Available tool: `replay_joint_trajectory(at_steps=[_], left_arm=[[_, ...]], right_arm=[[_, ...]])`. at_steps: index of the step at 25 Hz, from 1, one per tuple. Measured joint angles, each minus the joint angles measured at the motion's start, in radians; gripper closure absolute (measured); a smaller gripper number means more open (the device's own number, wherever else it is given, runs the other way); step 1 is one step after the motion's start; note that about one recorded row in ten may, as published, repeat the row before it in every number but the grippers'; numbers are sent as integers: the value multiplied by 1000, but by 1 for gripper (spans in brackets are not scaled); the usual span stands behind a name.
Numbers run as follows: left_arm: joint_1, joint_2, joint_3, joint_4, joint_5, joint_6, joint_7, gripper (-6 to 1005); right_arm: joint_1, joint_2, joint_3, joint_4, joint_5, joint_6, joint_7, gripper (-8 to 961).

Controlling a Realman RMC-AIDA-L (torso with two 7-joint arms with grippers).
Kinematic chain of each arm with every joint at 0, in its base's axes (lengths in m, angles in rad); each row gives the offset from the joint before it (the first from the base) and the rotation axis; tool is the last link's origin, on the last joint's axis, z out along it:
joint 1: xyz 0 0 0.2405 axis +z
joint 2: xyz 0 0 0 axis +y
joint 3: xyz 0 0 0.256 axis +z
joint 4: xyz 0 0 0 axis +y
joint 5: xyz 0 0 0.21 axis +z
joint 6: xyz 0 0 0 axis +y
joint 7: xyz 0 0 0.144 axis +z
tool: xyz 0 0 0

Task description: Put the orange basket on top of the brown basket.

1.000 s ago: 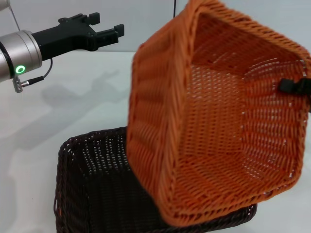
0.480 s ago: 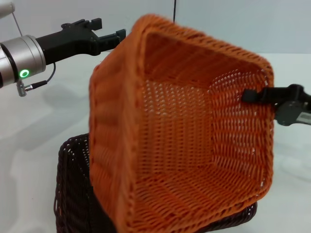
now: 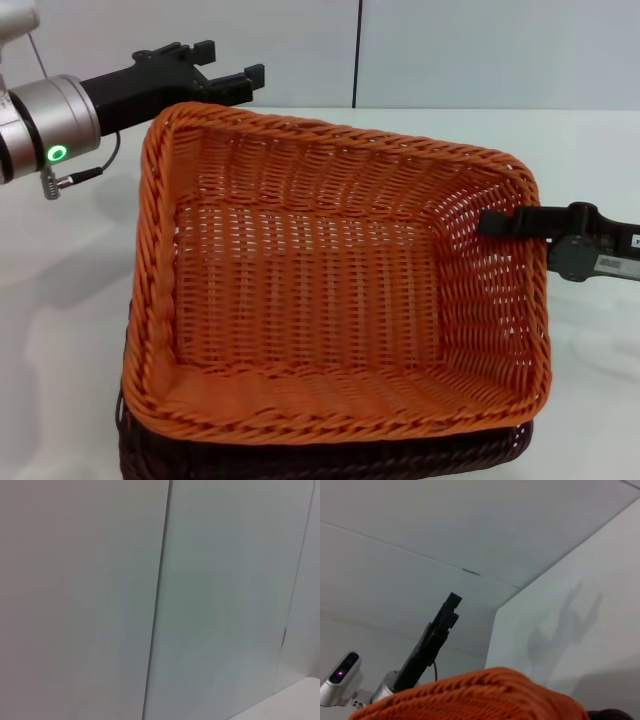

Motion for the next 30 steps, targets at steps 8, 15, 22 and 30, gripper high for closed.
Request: replay_joint_trajectory(at_steps=[8, 15, 22, 30], left_arm=[[-21, -2, -3, 14, 0, 28, 20, 164], [-24, -3, -12, 14, -13, 41, 20, 164], [-9, -5, -12, 9, -58, 41, 38, 164], [70, -12, -12, 110, -420, 72, 259, 164]], right_arm=[[-1, -30, -4, -11, -2, -18, -39, 428], [-33, -43, 54, -75, 32, -101, -127, 205], [-121, -44, 300, -65, 118, -124, -352, 207], [-226, 12, 625, 61, 261, -15, -898, 205]])
